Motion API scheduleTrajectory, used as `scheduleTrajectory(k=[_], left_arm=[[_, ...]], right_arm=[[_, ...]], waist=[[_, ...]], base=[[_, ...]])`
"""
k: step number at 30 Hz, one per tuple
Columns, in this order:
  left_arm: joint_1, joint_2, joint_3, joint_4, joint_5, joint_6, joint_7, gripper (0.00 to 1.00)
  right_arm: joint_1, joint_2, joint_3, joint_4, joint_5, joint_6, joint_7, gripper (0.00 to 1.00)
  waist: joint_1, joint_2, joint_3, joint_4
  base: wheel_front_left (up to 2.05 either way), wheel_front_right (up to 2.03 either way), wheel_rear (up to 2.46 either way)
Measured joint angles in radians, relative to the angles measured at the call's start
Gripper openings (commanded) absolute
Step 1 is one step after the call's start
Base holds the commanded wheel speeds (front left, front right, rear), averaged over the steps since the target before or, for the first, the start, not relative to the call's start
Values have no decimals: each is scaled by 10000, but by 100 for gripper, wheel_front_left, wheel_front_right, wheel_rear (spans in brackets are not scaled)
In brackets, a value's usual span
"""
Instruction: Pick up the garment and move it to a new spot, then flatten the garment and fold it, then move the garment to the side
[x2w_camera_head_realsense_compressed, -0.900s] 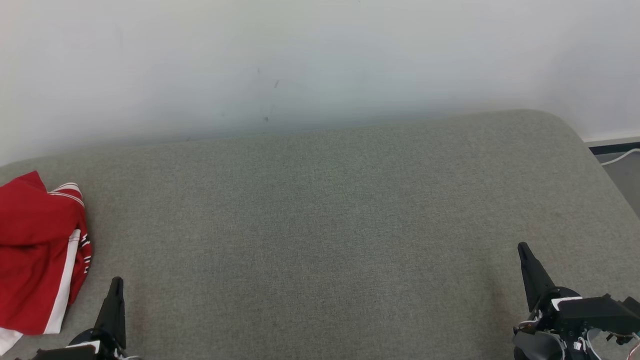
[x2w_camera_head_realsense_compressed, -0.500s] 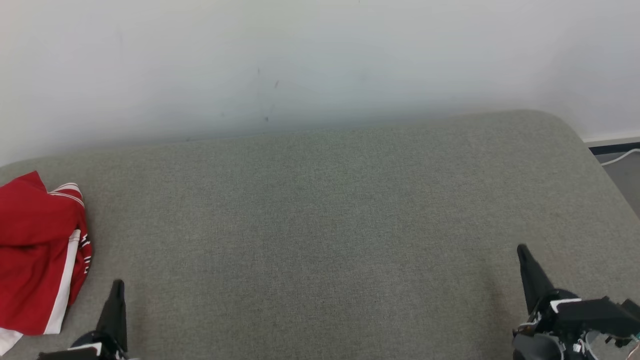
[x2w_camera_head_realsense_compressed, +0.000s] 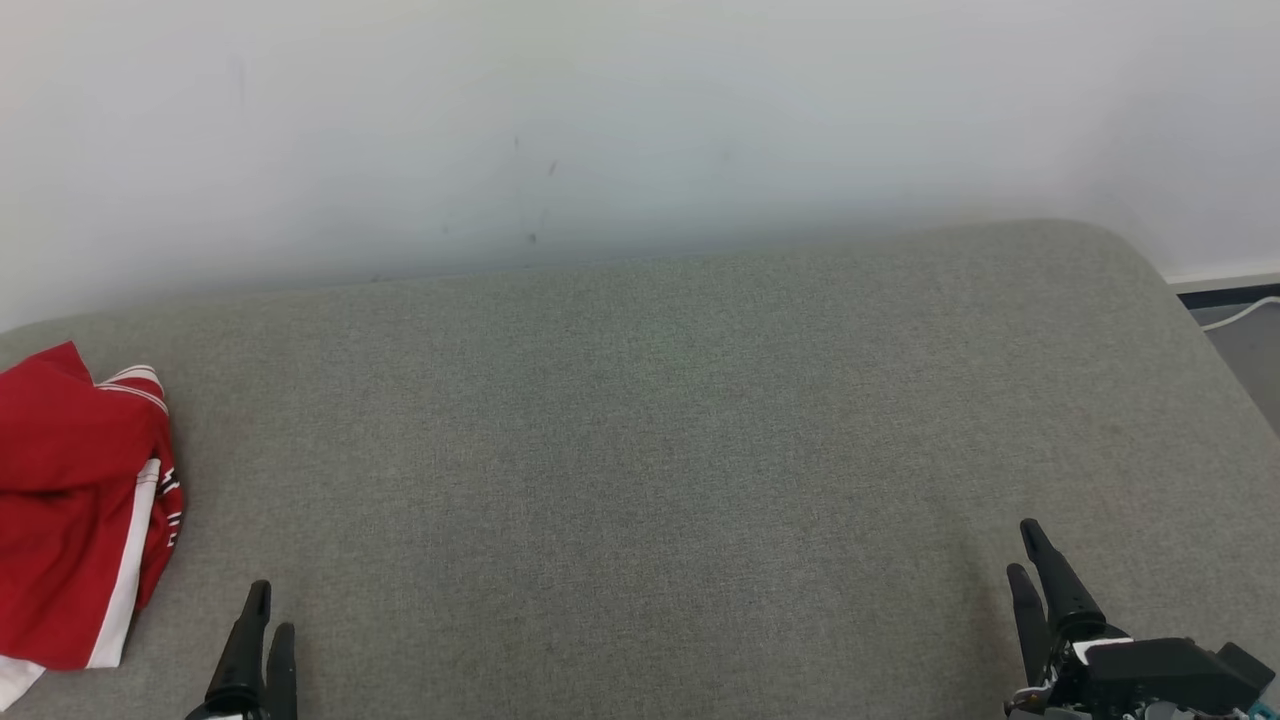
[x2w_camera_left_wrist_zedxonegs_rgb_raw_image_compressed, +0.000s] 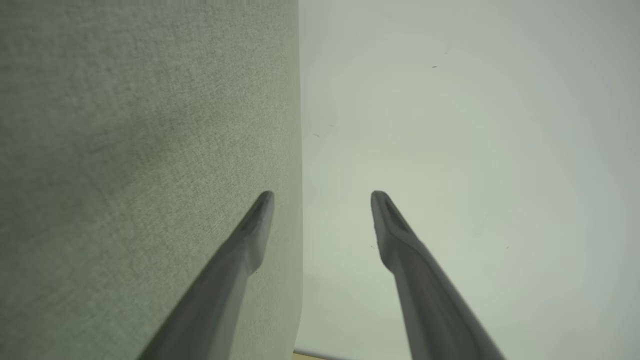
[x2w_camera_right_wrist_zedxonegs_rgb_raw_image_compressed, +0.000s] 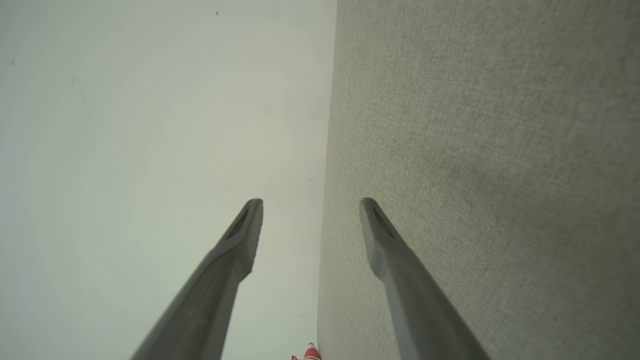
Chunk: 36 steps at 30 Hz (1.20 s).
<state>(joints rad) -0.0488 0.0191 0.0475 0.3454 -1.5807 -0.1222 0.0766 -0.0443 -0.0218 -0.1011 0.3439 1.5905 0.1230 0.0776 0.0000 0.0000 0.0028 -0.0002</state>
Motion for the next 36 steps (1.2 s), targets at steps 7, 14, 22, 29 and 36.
scheduleTrajectory(k=[7,14,22,29,36], left_arm=[[-134,21,-247,-2,407,6,-257,100],[-291,102,-552,35,984,176,-522,100],[-542,171,-955,90,1987,437,-805,100],[-751,288,-1371,109,3009,713,-1055,100],[-964,502,-1908,153,4205,926,-1315,100]], right_arm=[[-87,-17,140,-6,-449,-90,-226,100],[-214,-125,424,-6,-1346,-355,-504,100],[-354,-437,970,-6,-2706,-715,-792,100],[-570,-677,1494,17,-3958,-918,-1053,100],[-785,-869,1971,161,-5241,-1152,-1312,100]], waist=[[0,0,10,4],[0,0,14,11],[0,0,17,32],[0,0,27,66],[0,0,25,87]], base=[[0,0,0],[0,0,0],[0,0,0],[0,0,0],[0,0,0]])
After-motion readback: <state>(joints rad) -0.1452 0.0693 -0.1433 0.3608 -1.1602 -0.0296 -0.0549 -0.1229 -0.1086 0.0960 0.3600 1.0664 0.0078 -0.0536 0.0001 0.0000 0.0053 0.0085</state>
